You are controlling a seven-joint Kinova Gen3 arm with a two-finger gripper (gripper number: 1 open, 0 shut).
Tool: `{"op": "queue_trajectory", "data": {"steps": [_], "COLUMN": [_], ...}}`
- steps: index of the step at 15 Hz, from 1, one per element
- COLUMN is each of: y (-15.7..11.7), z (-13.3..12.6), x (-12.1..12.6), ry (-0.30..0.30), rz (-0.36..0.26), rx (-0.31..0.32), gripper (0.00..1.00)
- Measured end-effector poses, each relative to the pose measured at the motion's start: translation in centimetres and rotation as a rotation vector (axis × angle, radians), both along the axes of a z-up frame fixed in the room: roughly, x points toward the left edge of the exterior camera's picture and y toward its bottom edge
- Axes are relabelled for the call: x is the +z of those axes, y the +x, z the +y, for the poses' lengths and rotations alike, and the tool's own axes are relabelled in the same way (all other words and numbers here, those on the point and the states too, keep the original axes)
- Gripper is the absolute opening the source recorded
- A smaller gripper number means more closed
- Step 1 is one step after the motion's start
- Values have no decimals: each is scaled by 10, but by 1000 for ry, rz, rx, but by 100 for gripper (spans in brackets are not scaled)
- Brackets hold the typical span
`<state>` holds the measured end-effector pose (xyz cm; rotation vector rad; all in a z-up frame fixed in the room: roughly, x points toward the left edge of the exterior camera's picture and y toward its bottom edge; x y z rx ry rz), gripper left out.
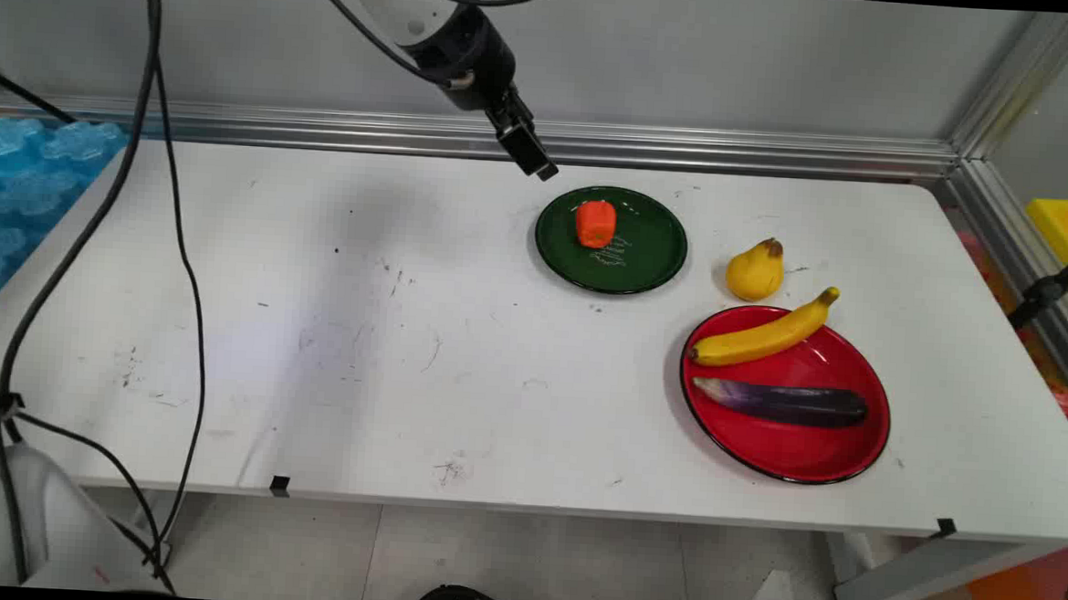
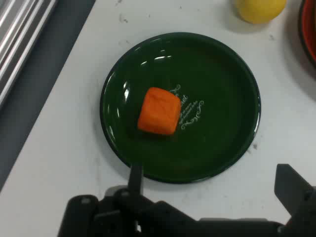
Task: Pick up the mandarin from the green plate
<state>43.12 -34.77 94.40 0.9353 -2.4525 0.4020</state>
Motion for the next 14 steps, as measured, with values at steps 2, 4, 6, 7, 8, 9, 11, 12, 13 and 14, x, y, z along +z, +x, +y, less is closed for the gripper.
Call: {"op": "queue_trajectory", "data": {"steps": [2, 4, 6, 7, 8, 9, 11, 12, 13, 14], "y": [-5, -12, -23, -26, -29, -34, -40, -44, -47, -49], "z": [-12, -26, -46, -52, -60, -70, -87, -96, -102, -107], "x": [-6, -14, -27, -32, -38, -47, -64, -74, -82, -90], "ry": [-14, -27, -37, -39, -40, -38, -29, -19, -11, -2], "rz": [-1, -3, -13, -17, -23, -31, -46, -57, -65, -72], "rx": [9, 14, 13, 12, 9, 5, -7, -19, -29, -39], "gripper": [100, 100, 100, 100, 100, 100, 100, 100, 100, 100]}}
